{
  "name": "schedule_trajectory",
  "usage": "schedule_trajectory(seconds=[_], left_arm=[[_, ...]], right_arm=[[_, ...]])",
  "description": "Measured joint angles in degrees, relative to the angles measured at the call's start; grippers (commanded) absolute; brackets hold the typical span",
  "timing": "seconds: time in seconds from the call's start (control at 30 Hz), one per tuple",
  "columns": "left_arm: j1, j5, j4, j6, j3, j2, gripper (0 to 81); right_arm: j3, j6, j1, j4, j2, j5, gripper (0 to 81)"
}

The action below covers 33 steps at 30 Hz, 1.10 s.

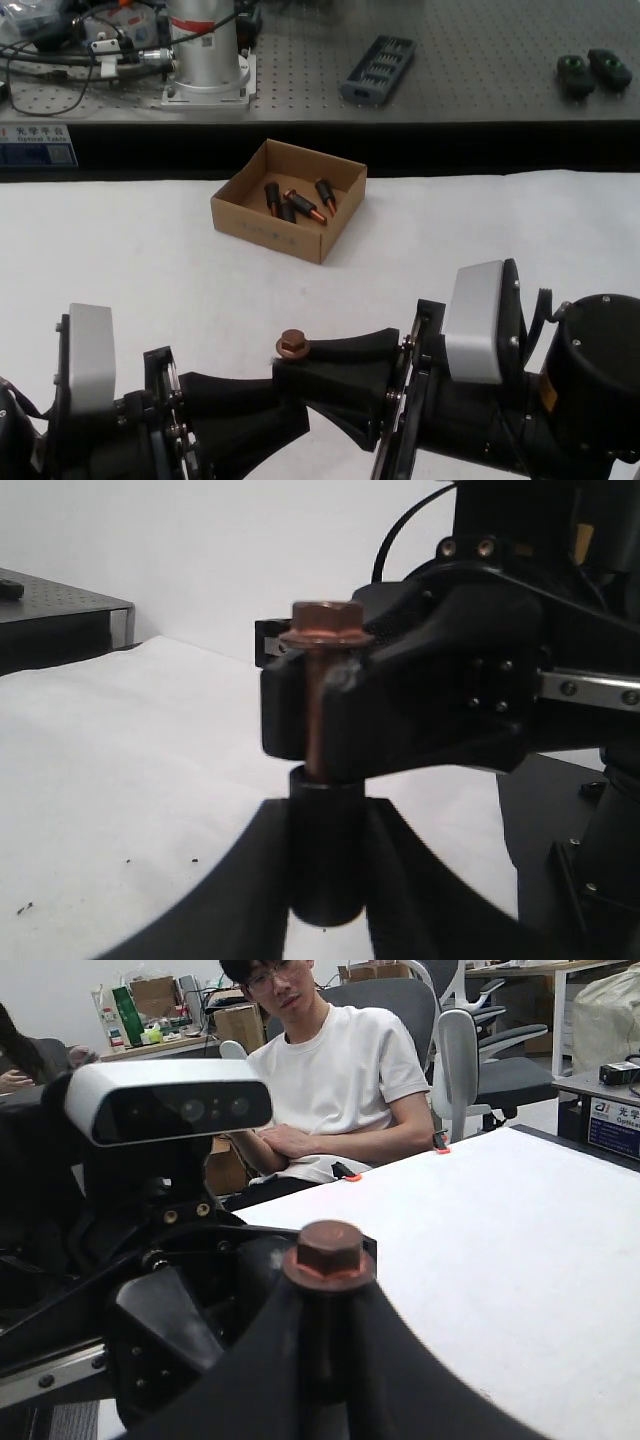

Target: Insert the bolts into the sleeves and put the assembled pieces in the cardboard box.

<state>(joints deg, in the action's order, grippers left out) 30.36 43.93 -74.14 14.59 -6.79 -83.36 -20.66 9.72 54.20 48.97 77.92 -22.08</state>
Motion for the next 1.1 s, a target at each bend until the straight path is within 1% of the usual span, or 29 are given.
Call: schedule_trajectory(seconds=[0.13, 0.17, 0.23, 0.3, 0.33, 0.43, 0.53, 0.6, 0.67, 0.73, 0.83, 0.9, 0.97, 1.07, 1.1], left_arm=[[-0.11, 0.0, 0.13, 0.0, 0.0, 0.0, 0.7], [-0.11, 0.0, 0.14, 0.0, 0.0, 0.0, 0.7], [-0.11, 0.0, 0.14, 0.0, 0.0, 0.0, 0.7], [-0.11, 0.0, 0.14, 0.0, 0.0, 0.0, 0.7], [-0.11, 0.0, 0.14, 0.0, 0.0, 0.0, 0.7], [-0.11, 0.0, 0.25, 0.0, 0.0, 0.0, 0.7], [0.01, -2.84, 0.49, 0.0, 0.0, 0.0, 0.7], [0.01, -3.5, 0.8, 0.0, 0.0, 0.0, 0.7], [0.01, -5.17, 1.84, -0.12, 0.0, 0.0, 0.7], [0.11, -5.86, 2.23, -0.24, 0.0, 0.0, 0.7], [0.06, -7.39, 2.77, -1.1, 0.0, 0.0, 0.7], [0.06, -7.77, 2.9, -1.28, -0.16, 0.0, 0.7], [0.16, -7.73, 5.48, -1.28, -1.77, 0.0, 0.7], [0.15, -6.2, 13.47, -2.78, -4.58, 0.0, 0.7], [0.15, -5.29, 16.63, -5.45, -6.39, 0.0, 0.7]], right_arm=[[0.0, -0.54, 0.0, 0.28, 0.16, -0.23, 0.6], [0.0, -0.71, 0.0, 0.28, 0.16, -0.32, 3.0], [0.0, -0.7, 0.0, 0.48, 0.32, -0.29, 11.0], [0.0, -0.7, 0.0, 0.51, 0.45, 0.5, 17.2], [0.0, -0.75, 0.0, 0.51, 0.44, 1.75, 18.8], [0.0, -1.08, 0.0, 0.3, 0.44, 3.26, 18.9], [0.0, -1.16, -0.68, -0.25, 0.44, 3.59, 19.2], [0.0, -1.43, -1.33, -0.93, 0.57, 3.73, 22.3], [0.0, -1.62, -1.99, -1.19, 0.61, 3.98, 28.5], [0.0, -1.82, -2.63, -1.7, 0.61, 5.5, 36.7], [0.0, -1.97, -2.99, -3.65, 0.61, 11.79, 48.7], [0.0, -2.08, -2.99, -4.14, 0.87, 14.7, 55.3], [0.0, -2.05, -3.39, -4.62, 0.93, 17.48, 56.6], [0.0, -2.05, -4.05, -4.84, 0.93, 18.54, 54.3], [0.0, -2.05, -4.29, -4.81, 0.93, 18.9, 53.1]])
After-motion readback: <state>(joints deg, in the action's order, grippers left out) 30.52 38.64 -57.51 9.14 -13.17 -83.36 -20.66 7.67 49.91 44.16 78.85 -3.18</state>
